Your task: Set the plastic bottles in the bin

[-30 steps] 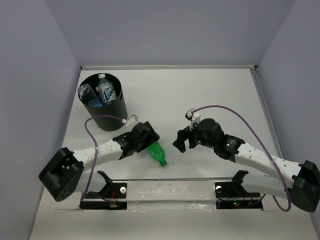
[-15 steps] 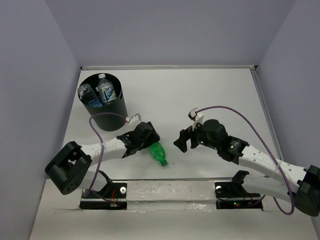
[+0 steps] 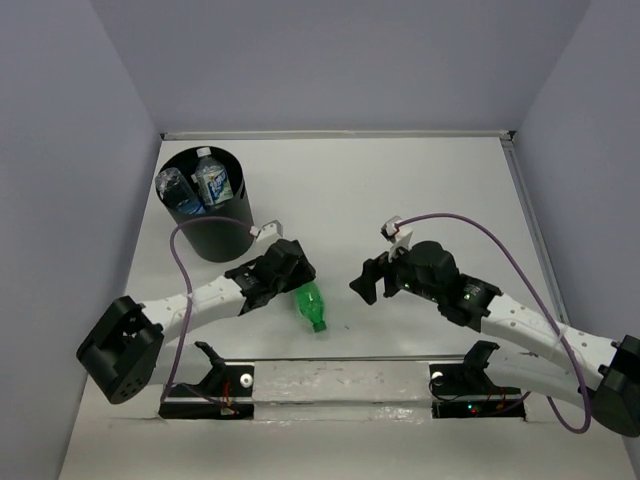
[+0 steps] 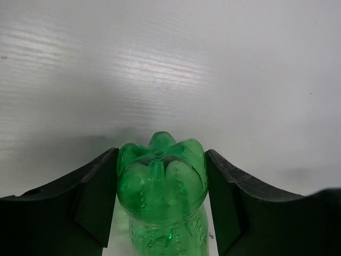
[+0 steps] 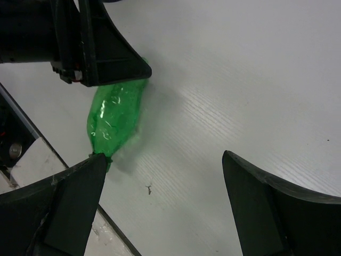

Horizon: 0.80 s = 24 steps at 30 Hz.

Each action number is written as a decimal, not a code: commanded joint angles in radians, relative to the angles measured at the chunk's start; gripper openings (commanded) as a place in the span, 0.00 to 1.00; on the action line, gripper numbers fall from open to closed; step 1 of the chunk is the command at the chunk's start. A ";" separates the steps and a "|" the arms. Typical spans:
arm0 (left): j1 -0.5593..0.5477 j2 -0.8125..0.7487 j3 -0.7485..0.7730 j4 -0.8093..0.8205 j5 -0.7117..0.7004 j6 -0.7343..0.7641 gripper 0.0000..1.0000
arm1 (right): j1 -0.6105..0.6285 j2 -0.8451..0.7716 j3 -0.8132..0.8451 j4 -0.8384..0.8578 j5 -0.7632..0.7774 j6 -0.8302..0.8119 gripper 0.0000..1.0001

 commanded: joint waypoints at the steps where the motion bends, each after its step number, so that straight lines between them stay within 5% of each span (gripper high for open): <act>1: -0.005 -0.180 0.209 -0.183 -0.174 0.125 0.29 | -0.007 -0.058 -0.031 0.071 0.057 0.008 0.94; 10: 0.043 -0.310 0.680 -0.365 -0.575 0.430 0.29 | -0.007 -0.083 -0.050 0.112 0.099 0.016 0.94; 14: 0.153 -0.267 0.790 -0.253 -0.741 0.660 0.29 | -0.007 -0.123 -0.056 0.112 0.085 0.017 0.94; 19: 0.403 -0.188 0.808 -0.090 -0.761 0.768 0.30 | -0.007 -0.164 -0.071 0.117 0.070 0.024 0.94; 24: 0.460 -0.033 0.892 0.032 -0.814 0.862 0.30 | -0.007 -0.193 -0.097 0.139 0.053 0.025 0.94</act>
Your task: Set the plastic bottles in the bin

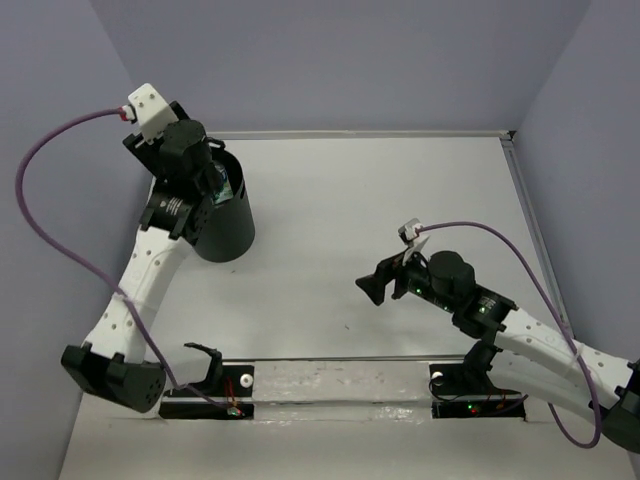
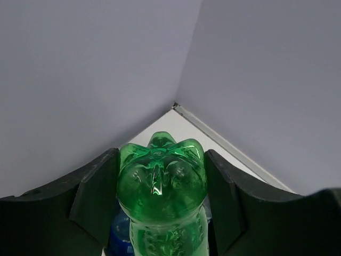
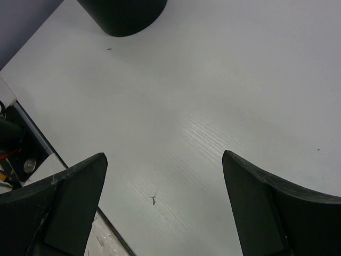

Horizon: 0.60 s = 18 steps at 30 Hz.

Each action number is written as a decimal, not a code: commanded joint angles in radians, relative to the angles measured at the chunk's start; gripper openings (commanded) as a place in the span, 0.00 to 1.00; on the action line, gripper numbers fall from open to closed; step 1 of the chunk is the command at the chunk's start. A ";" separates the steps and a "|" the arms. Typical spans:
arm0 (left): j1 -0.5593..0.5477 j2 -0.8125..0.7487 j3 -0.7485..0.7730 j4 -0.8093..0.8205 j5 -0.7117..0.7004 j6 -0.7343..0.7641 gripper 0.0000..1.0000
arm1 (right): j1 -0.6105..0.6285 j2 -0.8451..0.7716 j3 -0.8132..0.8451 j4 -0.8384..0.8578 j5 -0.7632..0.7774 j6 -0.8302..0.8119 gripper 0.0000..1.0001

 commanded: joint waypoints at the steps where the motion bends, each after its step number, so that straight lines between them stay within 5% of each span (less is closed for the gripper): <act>1: 0.023 0.124 0.065 0.211 -0.104 0.175 0.30 | -0.007 -0.035 -0.019 0.067 -0.043 0.006 0.94; 9: 0.020 0.146 -0.205 0.588 -0.130 0.337 0.30 | -0.007 -0.068 -0.036 0.085 -0.058 0.006 0.94; 14: -0.005 0.111 -0.368 0.643 -0.107 0.269 0.32 | -0.007 -0.085 -0.042 0.090 -0.055 0.003 0.94; 18: -0.051 0.111 -0.494 0.693 -0.121 0.243 0.43 | -0.007 -0.080 -0.043 0.094 -0.057 0.004 0.94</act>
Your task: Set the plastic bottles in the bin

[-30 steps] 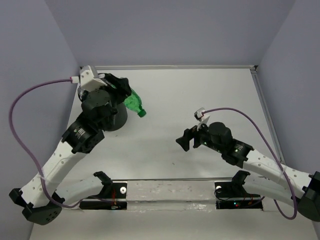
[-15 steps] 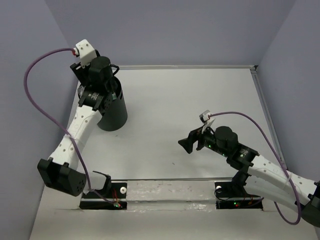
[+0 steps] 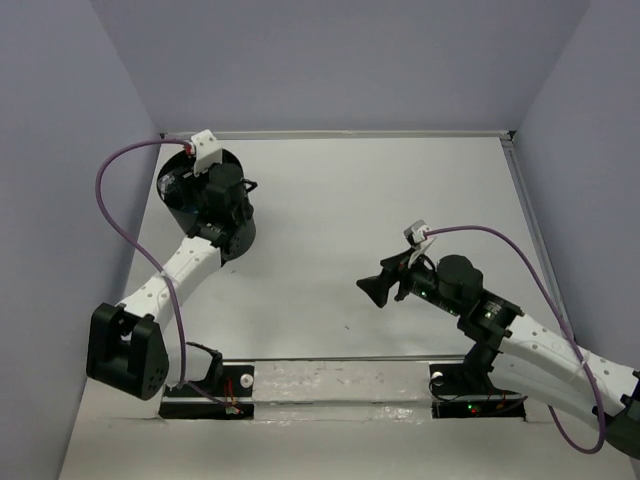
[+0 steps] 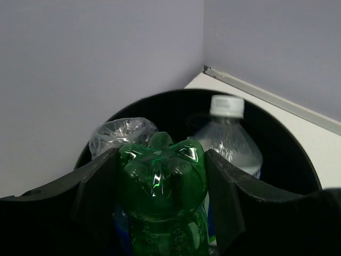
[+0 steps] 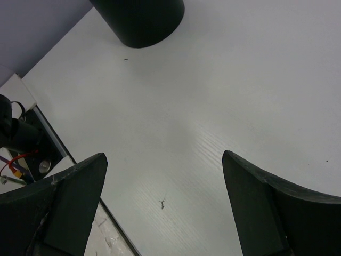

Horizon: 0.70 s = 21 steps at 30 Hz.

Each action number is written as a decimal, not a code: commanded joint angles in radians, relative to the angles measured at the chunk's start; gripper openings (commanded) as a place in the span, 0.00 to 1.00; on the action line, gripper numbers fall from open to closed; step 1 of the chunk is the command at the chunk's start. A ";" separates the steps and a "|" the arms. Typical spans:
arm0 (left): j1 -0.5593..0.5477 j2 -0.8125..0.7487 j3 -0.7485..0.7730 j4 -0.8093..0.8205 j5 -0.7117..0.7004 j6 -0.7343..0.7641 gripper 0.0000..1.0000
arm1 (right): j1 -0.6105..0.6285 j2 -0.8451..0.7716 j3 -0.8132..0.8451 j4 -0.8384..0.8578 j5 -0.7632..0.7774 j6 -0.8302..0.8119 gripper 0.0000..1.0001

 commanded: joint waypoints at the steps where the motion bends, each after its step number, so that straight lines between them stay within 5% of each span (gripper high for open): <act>1: -0.042 -0.034 -0.087 0.177 -0.051 -0.043 0.48 | -0.007 -0.005 -0.007 0.062 -0.011 -0.003 0.94; 6: -0.053 -0.024 -0.073 0.175 -0.045 -0.041 0.96 | -0.007 0.015 -0.007 0.068 -0.016 -0.002 0.94; 7: -0.055 -0.026 -0.059 0.171 -0.038 -0.037 0.99 | -0.007 0.017 -0.007 0.070 -0.018 -0.002 0.94; 21: -0.064 -0.158 0.335 -0.311 0.200 -0.259 0.99 | -0.007 0.021 -0.013 0.082 0.021 -0.006 1.00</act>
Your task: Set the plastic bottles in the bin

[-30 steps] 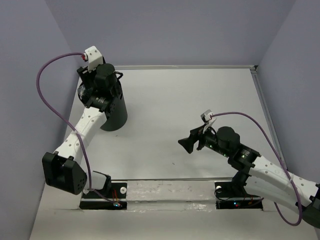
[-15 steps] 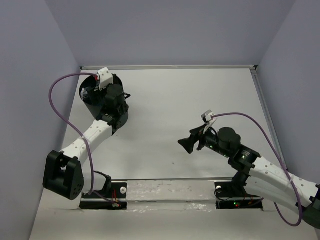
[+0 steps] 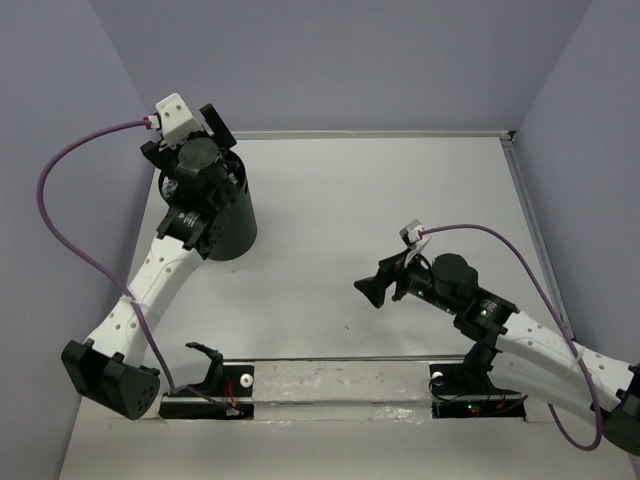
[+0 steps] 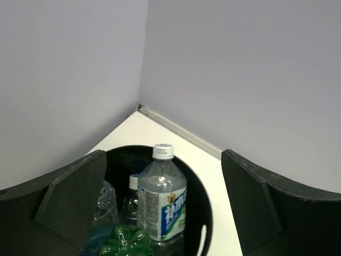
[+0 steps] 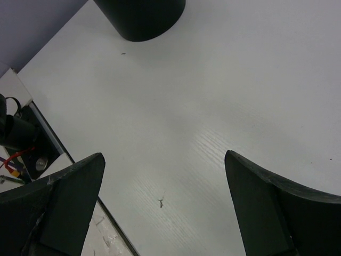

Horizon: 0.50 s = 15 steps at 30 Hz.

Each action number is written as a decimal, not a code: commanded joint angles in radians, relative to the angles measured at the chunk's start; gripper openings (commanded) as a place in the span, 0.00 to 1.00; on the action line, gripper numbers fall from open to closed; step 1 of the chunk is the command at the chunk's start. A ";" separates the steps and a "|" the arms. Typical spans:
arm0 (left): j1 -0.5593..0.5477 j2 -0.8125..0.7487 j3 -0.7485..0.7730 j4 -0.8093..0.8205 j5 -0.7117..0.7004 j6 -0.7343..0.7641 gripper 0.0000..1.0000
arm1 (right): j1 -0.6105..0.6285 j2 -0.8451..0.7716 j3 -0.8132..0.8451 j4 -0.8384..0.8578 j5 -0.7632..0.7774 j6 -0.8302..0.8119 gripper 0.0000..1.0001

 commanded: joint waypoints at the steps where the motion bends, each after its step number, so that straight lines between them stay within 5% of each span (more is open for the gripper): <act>1: -0.002 -0.105 0.092 -0.166 0.126 -0.120 0.99 | -0.007 -0.029 -0.014 0.071 0.030 -0.008 1.00; 7: -0.005 -0.387 -0.079 -0.212 0.661 -0.228 0.99 | -0.007 -0.200 -0.029 0.074 0.071 -0.005 1.00; 11: -0.005 -0.617 -0.218 -0.241 0.888 -0.283 0.99 | -0.007 -0.390 0.005 0.038 0.125 0.035 1.00; 15: -0.005 -0.796 -0.269 -0.266 0.950 -0.301 0.99 | -0.007 -0.501 0.049 -0.001 0.228 0.015 1.00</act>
